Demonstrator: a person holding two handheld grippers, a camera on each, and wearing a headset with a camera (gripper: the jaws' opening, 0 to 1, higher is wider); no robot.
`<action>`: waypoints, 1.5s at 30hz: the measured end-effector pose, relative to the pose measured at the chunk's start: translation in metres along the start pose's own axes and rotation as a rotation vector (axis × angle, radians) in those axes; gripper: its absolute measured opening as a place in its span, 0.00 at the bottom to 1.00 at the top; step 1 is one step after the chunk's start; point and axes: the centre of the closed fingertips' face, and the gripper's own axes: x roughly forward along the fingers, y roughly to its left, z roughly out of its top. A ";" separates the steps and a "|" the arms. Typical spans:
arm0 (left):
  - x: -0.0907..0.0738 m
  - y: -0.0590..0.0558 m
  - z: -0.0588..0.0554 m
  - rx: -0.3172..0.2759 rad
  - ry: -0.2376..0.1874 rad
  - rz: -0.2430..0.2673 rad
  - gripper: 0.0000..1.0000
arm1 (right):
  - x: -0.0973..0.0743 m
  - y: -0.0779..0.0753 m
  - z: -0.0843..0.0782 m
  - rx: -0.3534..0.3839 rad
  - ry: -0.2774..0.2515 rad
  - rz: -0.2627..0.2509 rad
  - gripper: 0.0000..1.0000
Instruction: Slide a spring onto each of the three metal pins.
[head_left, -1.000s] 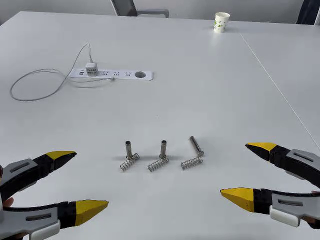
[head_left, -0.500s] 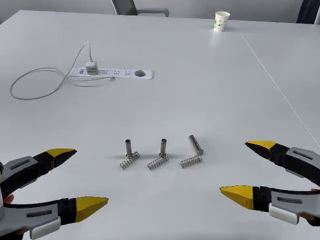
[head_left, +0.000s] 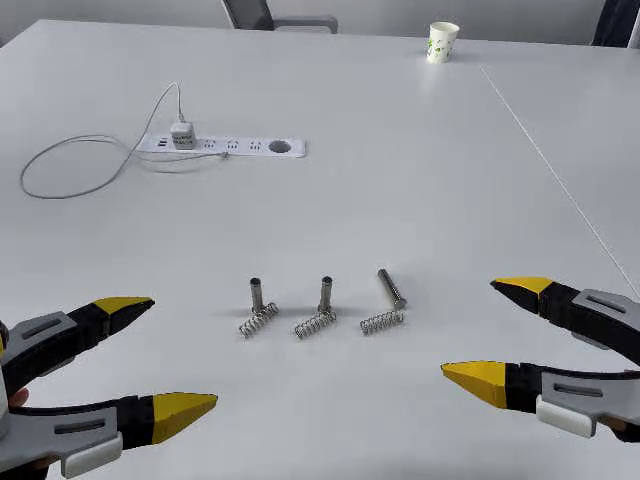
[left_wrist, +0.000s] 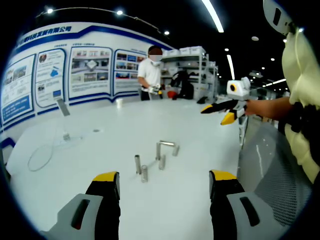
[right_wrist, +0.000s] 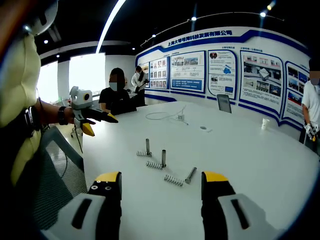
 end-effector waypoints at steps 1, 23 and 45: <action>0.000 0.000 0.000 0.002 0.000 0.000 0.74 | 0.000 -0.001 0.001 0.001 -0.002 -0.002 0.65; 0.000 -0.002 0.002 0.015 0.004 -0.006 0.75 | 0.036 -0.037 0.012 0.014 0.062 -0.058 0.48; 0.005 -0.005 -0.001 0.013 0.017 -0.016 0.73 | 0.101 -0.085 -0.020 0.132 0.215 -0.147 0.28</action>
